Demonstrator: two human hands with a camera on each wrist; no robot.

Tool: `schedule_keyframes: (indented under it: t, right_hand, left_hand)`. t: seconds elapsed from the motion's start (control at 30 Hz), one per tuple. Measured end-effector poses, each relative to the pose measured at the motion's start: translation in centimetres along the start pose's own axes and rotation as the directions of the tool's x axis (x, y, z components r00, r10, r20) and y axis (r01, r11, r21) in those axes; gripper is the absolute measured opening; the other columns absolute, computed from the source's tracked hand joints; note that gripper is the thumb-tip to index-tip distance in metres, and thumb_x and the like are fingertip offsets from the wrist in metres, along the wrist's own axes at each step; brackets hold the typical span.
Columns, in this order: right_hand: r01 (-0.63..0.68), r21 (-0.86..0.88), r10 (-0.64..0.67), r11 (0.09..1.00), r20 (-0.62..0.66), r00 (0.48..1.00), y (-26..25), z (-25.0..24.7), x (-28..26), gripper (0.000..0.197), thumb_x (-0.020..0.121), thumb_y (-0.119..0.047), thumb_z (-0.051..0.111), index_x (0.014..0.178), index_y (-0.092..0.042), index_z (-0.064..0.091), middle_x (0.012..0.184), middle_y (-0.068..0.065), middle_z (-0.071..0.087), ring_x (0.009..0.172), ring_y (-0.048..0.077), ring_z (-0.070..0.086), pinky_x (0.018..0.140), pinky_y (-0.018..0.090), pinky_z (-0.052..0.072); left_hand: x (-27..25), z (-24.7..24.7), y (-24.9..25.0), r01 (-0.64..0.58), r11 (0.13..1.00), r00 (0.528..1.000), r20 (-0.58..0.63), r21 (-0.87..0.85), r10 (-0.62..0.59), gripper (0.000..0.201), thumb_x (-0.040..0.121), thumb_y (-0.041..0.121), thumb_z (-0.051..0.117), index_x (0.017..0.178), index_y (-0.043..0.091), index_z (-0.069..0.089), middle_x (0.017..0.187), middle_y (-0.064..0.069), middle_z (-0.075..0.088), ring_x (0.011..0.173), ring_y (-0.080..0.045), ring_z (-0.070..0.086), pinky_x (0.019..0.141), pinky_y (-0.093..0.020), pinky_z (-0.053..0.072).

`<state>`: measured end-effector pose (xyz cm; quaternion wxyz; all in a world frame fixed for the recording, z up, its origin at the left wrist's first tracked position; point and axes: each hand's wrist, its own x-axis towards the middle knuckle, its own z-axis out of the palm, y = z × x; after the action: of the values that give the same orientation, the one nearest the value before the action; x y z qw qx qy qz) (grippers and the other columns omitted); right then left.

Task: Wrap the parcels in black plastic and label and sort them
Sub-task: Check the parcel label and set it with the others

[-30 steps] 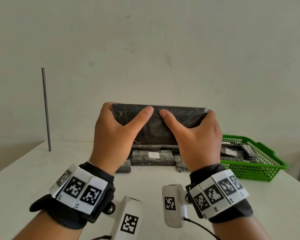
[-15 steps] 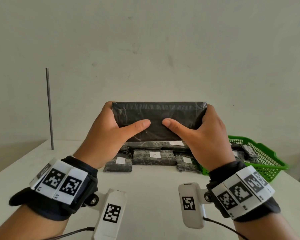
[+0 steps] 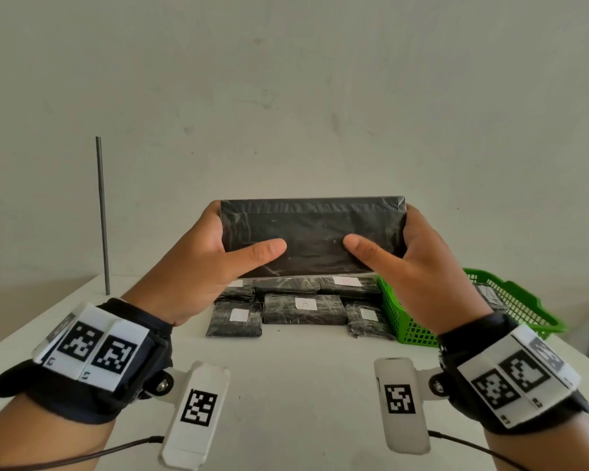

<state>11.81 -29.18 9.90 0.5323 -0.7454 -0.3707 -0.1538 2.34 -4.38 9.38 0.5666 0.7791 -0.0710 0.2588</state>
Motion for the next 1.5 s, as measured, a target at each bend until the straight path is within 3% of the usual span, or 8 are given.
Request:
schedule_keyframes:
  t: [0.3,0.47,0.57,0.7,0.83,1.07,1.23,1.5]
  right_hand:
    - [-0.072,0.216,0.085,0.974,-0.054,0.995,0.0,0.0,-0.3,0.036,0.115,-0.025,0.034,0.102,-0.02,0.067,0.071,-0.016,0.067,0.063,-0.001,0.057,0.054,0.014,0.044]
    - [-0.328,0.417,0.385,0.848,-0.058,0.921,0.8,1.0,0.1,0.026,0.113,-0.022,0.042,0.106,-0.014,0.065,0.089,0.007,0.059,0.069,0.018,0.057,0.05,0.03,0.047]
    - [-0.388,0.43,0.405,0.815,0.057,0.913,1.5,1.1,0.1,0.027,0.108,-0.033,0.054,0.107,-0.009,0.065,0.097,0.008,0.071,0.081,0.021,0.069,0.073,0.04,0.057]
    - [-0.285,0.33,0.275,0.9,0.076,0.958,2.5,0.7,-0.3,0.086,0.064,-0.073,0.085,0.138,-0.036,0.06,0.141,-0.007,0.063,0.134,0.016,0.059,0.116,0.048,0.043]
    - [-0.105,0.327,0.114,0.939,-0.01,0.993,1.5,0.5,-0.9,0.056,0.071,-0.042,0.094,0.117,-0.023,0.07,0.104,0.007,0.077,0.101,0.028,0.075,0.093,0.039,0.06]
    - [-0.049,0.274,0.083,0.96,-0.114,0.99,0.4,1.4,-1.4,0.05,0.067,-0.042,0.087,0.107,-0.02,0.07,0.106,-0.005,0.077,0.094,0.021,0.077,0.085,0.032,0.062]
    - [-0.022,0.308,0.089,0.951,-0.207,0.974,0.5,2.1,-1.4,0.04,0.074,-0.033,0.093,0.103,-0.019,0.07,0.096,0.02,0.076,0.093,0.048,0.071,0.087,0.062,0.06]
    - [-0.073,0.245,0.131,0.967,-0.23,0.964,-0.4,3.2,-1.7,0.059,0.063,-0.046,0.094,0.101,-0.017,0.058,0.08,-0.002,0.068,0.069,0.014,0.063,0.064,0.027,0.055]
  left_hand:
    - [-0.6,0.9,0.4,0.103,0.974,0.994,-0.013,-0.204,-0.108,0.048,0.093,0.049,0.068,0.129,0.019,0.059,0.112,0.003,0.079,0.107,-0.018,0.075,0.107,-0.052,0.052]
    - [-1.2,1.6,-0.4,-0.015,1.0,1.0,0.009,-0.026,0.016,0.081,0.067,0.051,0.084,0.138,0.033,0.047,0.116,0.014,0.072,0.107,-0.005,0.071,0.089,-0.023,0.057]
    - [-1.6,1.9,-0.7,-0.077,0.995,0.994,-0.073,0.07,0.082,0.092,0.066,0.044,0.096,0.142,0.033,0.045,0.118,0.016,0.069,0.109,-0.001,0.068,0.088,-0.016,0.056]
    - [-0.9,1.5,-1.5,0.015,1.0,0.993,-0.116,-0.026,-0.018,0.091,0.05,0.057,0.095,0.129,0.035,0.056,0.109,0.011,0.075,0.104,-0.009,0.073,0.094,-0.029,0.057]
    - [-0.3,1.3,-2.3,0.108,0.988,0.988,-0.101,-0.107,-0.119,0.108,0.033,0.082,0.089,0.129,0.043,0.056,0.122,0.002,0.072,0.115,-0.017,0.07,0.113,-0.045,0.046]
    - [-0.3,2.6,-1.7,-0.074,0.987,0.974,-0.221,-0.141,0.042,0.058,0.058,0.051,0.083,0.11,0.03,0.069,0.114,0.017,0.071,0.108,-0.005,0.07,0.094,-0.025,0.055]
    - [0.0,3.1,-1.5,-0.129,0.984,0.959,-0.267,-0.124,0.092,0.041,0.058,0.052,0.083,0.085,0.026,0.065,0.105,0.006,0.075,0.104,0.0,0.069,0.086,-0.017,0.054]
    - [0.2,3.6,-0.8,-0.115,0.993,0.941,-0.322,-0.012,0.106,0.055,0.058,0.058,0.09,0.087,0.019,0.063,0.079,0.011,0.073,0.073,-0.003,0.068,0.068,-0.014,0.052]
